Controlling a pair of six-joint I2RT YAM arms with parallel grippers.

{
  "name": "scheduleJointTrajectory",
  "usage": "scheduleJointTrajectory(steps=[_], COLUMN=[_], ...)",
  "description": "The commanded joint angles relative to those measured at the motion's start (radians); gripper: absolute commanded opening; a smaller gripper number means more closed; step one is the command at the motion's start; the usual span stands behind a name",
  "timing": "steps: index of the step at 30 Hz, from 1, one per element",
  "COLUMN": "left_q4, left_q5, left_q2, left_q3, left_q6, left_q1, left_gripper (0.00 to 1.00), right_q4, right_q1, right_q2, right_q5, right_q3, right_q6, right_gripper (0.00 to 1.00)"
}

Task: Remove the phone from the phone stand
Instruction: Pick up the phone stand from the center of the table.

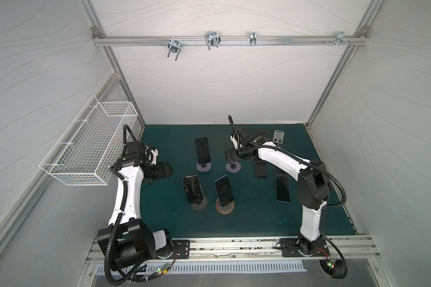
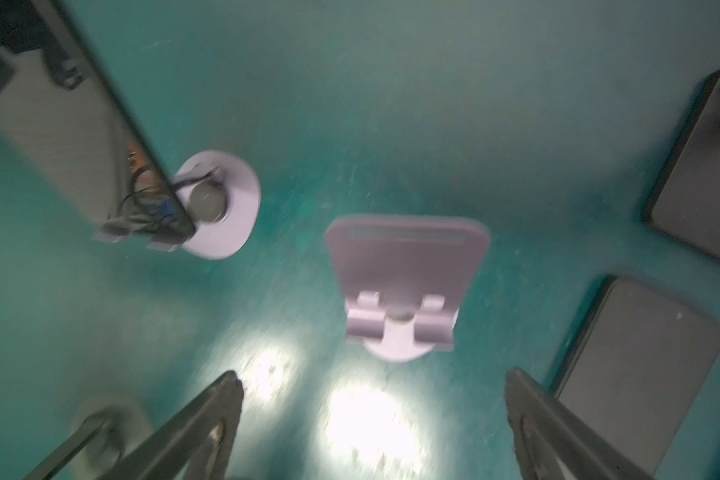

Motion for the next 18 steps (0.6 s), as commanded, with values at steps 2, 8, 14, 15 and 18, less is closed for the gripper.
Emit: scheduleJointTrajectory(steps=[2, 8, 14, 15, 18], left_q4=[-0.002, -0.002, 0.000, 0.000, 0.002], left_q5=[-0.002, 0.002, 0.001, 0.002, -0.001], left_q2=[0.009, 0.011, 0.007, 0.007, 0.007], left_q3=[0.020, 0.021, 0.015, 0.014, 0.012], left_q6=[0.014, 0.014, 0.018, 0.018, 0.020], left_q1=[0.003, 0.004, 0.005, 0.005, 0.003], left_gripper=[0.99, 0.99, 0.99, 0.99, 0.99], right_q4=[0.035, 0.022, 0.029, 0.025, -0.003], right_q1=[-0.015, -0.017, -0.017, -0.017, -0.017], right_q2=[0.072, 0.164, 0.178, 0.176, 0.170], right_q5=[0.035, 0.034, 0.051, 0.055, 0.078], right_q3=[0.065, 0.154, 0.165, 0.168, 0.190], right_q6=[-0.045, -0.063, -0.055, -0.053, -0.046], right_gripper=[0.99, 0.89, 0.67, 0.63, 0.59])
